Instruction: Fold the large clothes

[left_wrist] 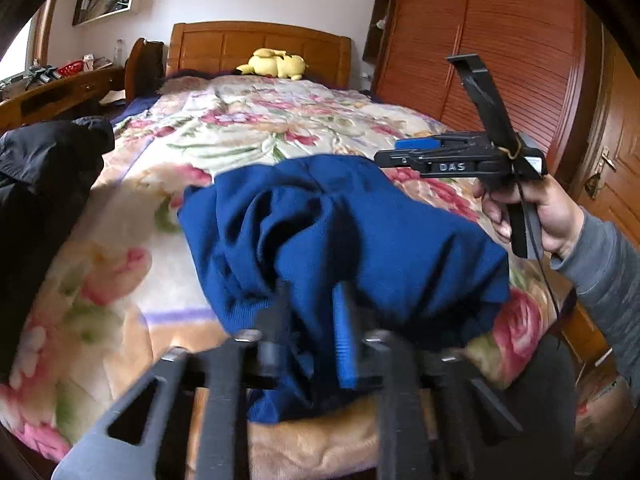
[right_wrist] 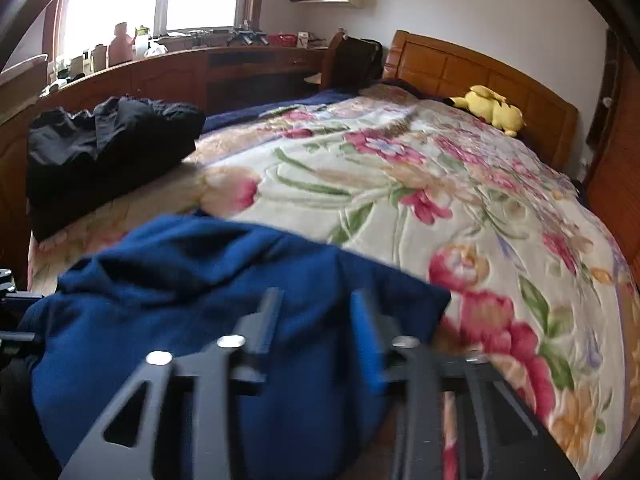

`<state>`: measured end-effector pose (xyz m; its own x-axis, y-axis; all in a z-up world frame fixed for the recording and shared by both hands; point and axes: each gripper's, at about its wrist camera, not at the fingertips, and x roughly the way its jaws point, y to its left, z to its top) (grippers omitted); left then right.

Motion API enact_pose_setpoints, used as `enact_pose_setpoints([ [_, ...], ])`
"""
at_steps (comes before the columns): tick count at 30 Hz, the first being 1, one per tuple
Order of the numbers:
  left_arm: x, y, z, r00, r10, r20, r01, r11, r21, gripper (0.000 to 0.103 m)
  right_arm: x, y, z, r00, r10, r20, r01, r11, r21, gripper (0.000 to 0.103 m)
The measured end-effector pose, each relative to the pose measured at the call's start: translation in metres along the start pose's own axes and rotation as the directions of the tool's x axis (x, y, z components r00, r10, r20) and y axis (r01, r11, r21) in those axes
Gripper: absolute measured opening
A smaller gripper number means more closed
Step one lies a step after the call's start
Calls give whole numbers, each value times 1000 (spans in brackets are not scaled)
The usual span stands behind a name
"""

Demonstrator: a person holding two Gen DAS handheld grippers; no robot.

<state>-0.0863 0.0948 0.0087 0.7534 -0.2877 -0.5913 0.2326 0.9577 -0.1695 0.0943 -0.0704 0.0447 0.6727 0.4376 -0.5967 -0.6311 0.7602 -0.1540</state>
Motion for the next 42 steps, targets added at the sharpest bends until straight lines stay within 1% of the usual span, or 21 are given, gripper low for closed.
enact_pose_setpoints([
  [2,-3,-1,-9,1000,17,-18,-17,1000,12,14,-4,-2,-6,1000,4,-13,-3,1000,17,73],
  [4,-2,3,-14,999,22,-28,-23,1000,-11,14,-1,-7,-9,999,-12,-32,13,999,36,79],
  [6,-2,4,-15,999,26,-24,-27,999,-38,15,8,-16,-9,998,-20,-53,24,997,76,80],
  [8,-3,0,-14,998,58,-22,-59,997,-41,22,20,-27,-11,996,-19,-85,30,991,127,81],
  [10,-3,-3,-16,993,113,-19,-113,993,-29,39,35,-35,-13,992,-31,-121,49,987,152,81],
  [11,-2,-3,-16,991,133,-18,-134,991,-30,43,43,-38,-14,990,-29,-136,51,986,157,81],
  [12,-1,-1,-17,990,141,-17,-141,989,-34,45,50,-39,-15,988,-33,-148,57,986,157,81],
  [14,-1,4,-20,992,125,-24,-126,991,-53,46,60,-43,-16,987,-23,-159,51,983,178,84],
  [18,1,14,-25,990,136,-25,-138,987,-80,63,64,-47,-17,988,-10,-157,44,976,213,91],
  [19,2,17,-26,991,130,-27,-132,987,-92,64,66,-48,-17,987,-8,-160,43,975,216,93],
  [22,7,22,-30,995,96,-38,-100,987,-125,64,74,-50,-15,985,19,-171,22,972,235,93],
  [26,9,22,-34,997,66,-43,-72,985,-158,64,82,-49,-16,985,31,-172,10,973,232,93],
  [30,12,28,-37,999,5,-47,-15,976,-218,64,93,-49,-17,983,65,-171,-23,972,234,92],
  [33,13,29,-39,999,-25,-47,13,969,-247,64,95,-49,-18,980,113,-161,-72,968,242,77],
  [36,12,27,-42,999,-33,-39,22,966,-259,64,93,-45,-18,981,121,-154,-87,974,209,60],
  [37,12,25,-43,999,-40,-38,29,965,-262,64,92,-43,-17,980,130,-151,-99,975,197,46],
  [38,12,24,-43,998,-45,-35,35,964,-262,64,91,-41,-17,980,134,-146,-107,977,184,39],
  [39,12,24,-45,998,-55,-33,45,963,-264,58,89,-38,-16,982,125,-145,-100,981,166,35],
  [40,12,23,-46,995,-91,-32,79,959,-272,50,87,-36,-15,982,122,-142,-100,983,153,24],
  [41,11,23,-48,994,-108,-31,95,955,-281,47,83,-35,-14,983,126,-131,-107,984,146,17],
  [42,10,22,-48,992,-119,-31,106,954,-279,39,78,-34,-14,986,126,-113,-110,984,139,15],
])
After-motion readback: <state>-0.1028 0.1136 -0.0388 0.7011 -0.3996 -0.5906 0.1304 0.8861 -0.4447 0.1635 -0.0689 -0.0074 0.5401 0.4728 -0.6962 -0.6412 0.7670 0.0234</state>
